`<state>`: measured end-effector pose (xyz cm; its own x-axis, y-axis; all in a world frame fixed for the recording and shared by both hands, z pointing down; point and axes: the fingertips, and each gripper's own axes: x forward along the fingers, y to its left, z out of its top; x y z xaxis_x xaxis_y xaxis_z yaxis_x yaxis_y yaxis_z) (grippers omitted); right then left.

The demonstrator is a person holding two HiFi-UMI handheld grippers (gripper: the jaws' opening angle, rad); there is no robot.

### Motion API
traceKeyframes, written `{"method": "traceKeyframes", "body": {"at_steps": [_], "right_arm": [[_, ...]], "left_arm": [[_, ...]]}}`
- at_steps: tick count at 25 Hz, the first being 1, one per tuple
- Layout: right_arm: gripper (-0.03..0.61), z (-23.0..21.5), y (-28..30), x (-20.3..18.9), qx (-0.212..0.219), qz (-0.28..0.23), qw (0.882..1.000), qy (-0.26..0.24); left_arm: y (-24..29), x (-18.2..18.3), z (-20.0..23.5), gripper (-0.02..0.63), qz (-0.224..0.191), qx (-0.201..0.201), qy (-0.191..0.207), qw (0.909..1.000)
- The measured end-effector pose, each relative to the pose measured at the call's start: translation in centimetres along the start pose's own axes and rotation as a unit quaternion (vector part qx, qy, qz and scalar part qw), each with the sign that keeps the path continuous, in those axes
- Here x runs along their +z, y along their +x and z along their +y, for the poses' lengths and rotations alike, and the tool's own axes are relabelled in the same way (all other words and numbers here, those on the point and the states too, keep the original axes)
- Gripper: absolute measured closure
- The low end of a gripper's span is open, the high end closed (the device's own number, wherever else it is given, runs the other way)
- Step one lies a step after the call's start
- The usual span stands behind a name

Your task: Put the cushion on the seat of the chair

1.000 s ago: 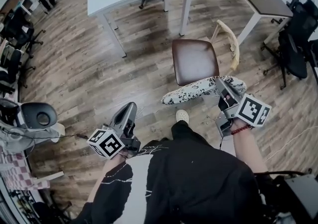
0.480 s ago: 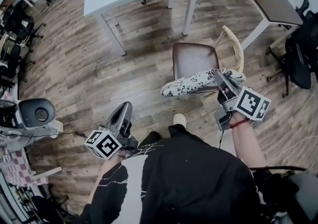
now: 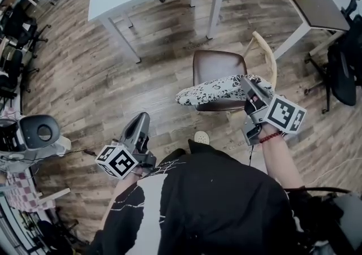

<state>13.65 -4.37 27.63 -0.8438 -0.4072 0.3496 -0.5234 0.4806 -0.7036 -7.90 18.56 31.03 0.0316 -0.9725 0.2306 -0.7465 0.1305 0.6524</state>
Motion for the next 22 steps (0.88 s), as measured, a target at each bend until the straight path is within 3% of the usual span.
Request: {"method": "traceKeyframes", "body": {"at_steps": [9,18,22], "right_arm": [[0.557,-2.0,3.7,1.5,0.036,0.044,0.998,0.004],[0.557,-3.0,5.3,2.4,0.049,0.046,0.997,0.025],[0.557,-3.0,5.9,3.2,0.055,0.030,0.997,0.043]], "left_arm": [[6.3,1.3,-2.1,0.598,-0.016,0.003,0.006,0.9999],[8.1,1.4,-2.9,0.598,-0.002,0.018,0.026,0.9995],[9.7,2.1,-3.5,0.598,0.000,0.006,0.032,0.9995]]}}
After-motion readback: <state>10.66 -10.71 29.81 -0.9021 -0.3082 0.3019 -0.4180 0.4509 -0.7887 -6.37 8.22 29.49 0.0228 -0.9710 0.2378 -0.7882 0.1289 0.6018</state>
